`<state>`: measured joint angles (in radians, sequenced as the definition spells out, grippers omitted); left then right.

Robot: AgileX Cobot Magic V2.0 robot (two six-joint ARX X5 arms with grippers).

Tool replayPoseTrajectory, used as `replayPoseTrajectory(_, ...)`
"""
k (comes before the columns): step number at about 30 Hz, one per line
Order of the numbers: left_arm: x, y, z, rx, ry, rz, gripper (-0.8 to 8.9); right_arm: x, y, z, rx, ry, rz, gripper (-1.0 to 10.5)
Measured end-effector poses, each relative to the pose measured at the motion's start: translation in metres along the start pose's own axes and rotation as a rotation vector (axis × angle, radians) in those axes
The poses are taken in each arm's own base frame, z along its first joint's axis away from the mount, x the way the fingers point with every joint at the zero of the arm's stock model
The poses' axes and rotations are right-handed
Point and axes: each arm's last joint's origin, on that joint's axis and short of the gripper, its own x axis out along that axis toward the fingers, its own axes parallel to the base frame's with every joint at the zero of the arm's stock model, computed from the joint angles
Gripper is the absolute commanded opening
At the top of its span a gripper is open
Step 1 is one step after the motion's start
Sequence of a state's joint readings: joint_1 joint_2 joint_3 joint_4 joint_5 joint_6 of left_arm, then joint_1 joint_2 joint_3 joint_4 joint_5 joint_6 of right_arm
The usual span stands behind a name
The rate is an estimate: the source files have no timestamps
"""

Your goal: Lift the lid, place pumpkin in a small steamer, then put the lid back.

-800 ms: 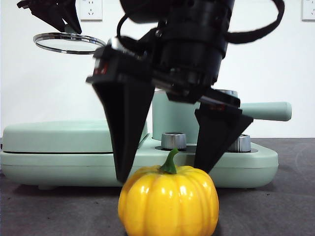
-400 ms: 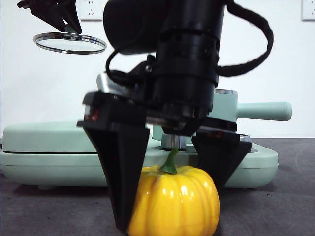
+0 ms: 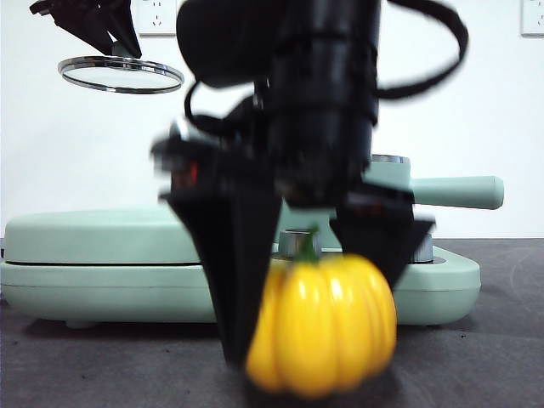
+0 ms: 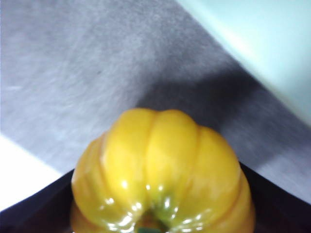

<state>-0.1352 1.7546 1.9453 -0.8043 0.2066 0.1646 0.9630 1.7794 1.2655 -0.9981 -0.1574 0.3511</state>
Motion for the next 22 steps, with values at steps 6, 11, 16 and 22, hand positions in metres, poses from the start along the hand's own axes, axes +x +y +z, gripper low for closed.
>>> replayPoseTrajectory(6,0.000,0.000,0.000,0.000,0.000,0.000,0.15,-0.061,-0.010,0.018,0.021,-0.032,0.005,3.0)
replayPoseTrajectory(11,0.000,0.000,0.000,0.001,-0.001,0.000,0.15,-0.114,-0.030,0.034,0.054,-0.155,0.003,3.0)
replayPoseTrajectory(16,0.000,0.000,0.000,0.001,-0.002,0.000,0.15,-0.145,-0.061,0.058,0.089,-0.247,-0.032,3.0)
replayPoseTrajectory(22,0.000,0.000,0.000,0.001,-0.003,0.000,0.15,-0.153,-0.099,0.092,0.141,-0.309,-0.048,3.0)
